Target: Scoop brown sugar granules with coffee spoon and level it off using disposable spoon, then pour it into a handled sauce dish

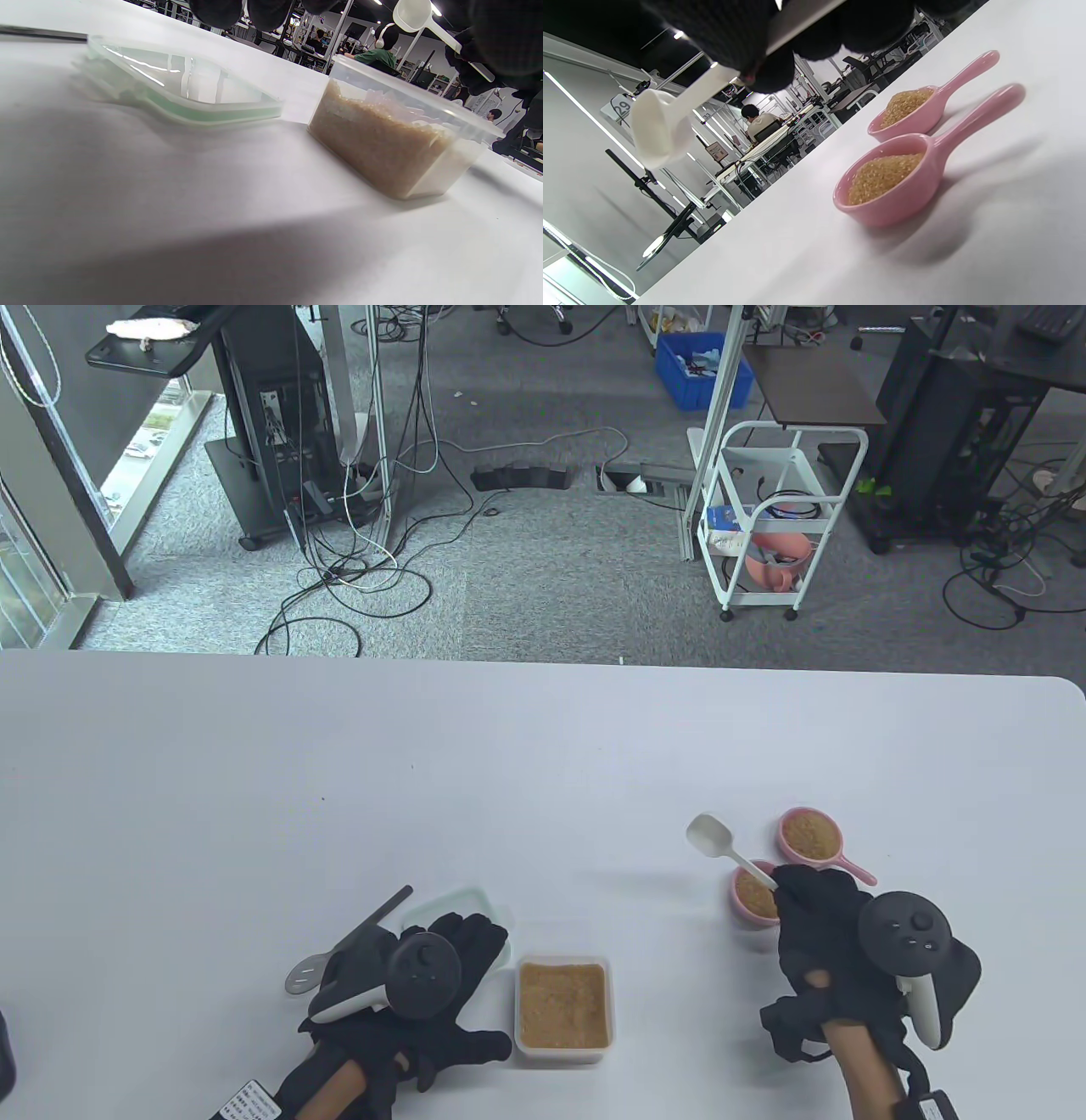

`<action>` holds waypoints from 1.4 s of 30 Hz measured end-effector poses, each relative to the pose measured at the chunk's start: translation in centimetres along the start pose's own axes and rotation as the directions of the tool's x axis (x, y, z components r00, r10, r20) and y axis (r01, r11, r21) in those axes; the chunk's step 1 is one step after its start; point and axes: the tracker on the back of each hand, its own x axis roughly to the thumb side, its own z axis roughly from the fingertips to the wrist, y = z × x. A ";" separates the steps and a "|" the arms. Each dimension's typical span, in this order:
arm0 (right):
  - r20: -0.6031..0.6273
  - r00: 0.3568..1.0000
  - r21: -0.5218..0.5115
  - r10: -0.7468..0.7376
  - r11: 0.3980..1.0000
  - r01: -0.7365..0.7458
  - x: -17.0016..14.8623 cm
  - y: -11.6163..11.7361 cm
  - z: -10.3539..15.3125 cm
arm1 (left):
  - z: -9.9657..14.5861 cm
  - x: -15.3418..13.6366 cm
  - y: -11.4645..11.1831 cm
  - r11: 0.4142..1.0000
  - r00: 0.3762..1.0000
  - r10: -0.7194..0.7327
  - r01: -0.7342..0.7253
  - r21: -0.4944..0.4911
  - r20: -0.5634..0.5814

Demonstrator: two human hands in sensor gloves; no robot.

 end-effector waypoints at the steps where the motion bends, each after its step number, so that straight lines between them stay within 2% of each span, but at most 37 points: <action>1: 0.007 1.000 0.001 0.006 1.000 -0.006 0.2 0.1 0.1 | 0.0 0.0 0.0 1.000 1.000 0.000 0.000 0.000 0.000; 4: 0.027 1.000 0.040 -0.011 0.999 0.010 0.6 0.4 0.2 | 0.0 0.0 0.0 1.000 1.000 -0.001 0.001 -0.001 0.000; 8: 0.029 0.998 0.155 -0.059 0.986 0.054 0.8 1.4 0.1 | 0.0 0.0 0.0 1.000 1.000 -0.001 0.001 -0.001 0.000; 17: 0.057 0.998 0.297 0.033 0.954 -0.048 1.3 4.3 0.2 | -0.1 0.0 0.0 1.000 1.000 -0.003 0.003 -0.009 0.003; 23: 0.085 0.985 0.406 0.148 0.898 -0.170 1.3 6.6 0.2 | -0.1 0.1 -0.1 1.000 1.000 -0.006 0.006 -0.014 0.003; 30: 0.093 0.973 0.440 0.211 0.868 -0.231 1.0 7.6 0.0 | -0.1 0.1 -0.1 1.000 1.000 -0.009 0.009 -0.020 0.003; 42: 0.147 0.941 0.439 0.304 0.833 -0.337 1.4 8.5 0.2 | -0.2 0.2 -0.2 1.000 1.000 -0.013 0.013 -0.023 0.003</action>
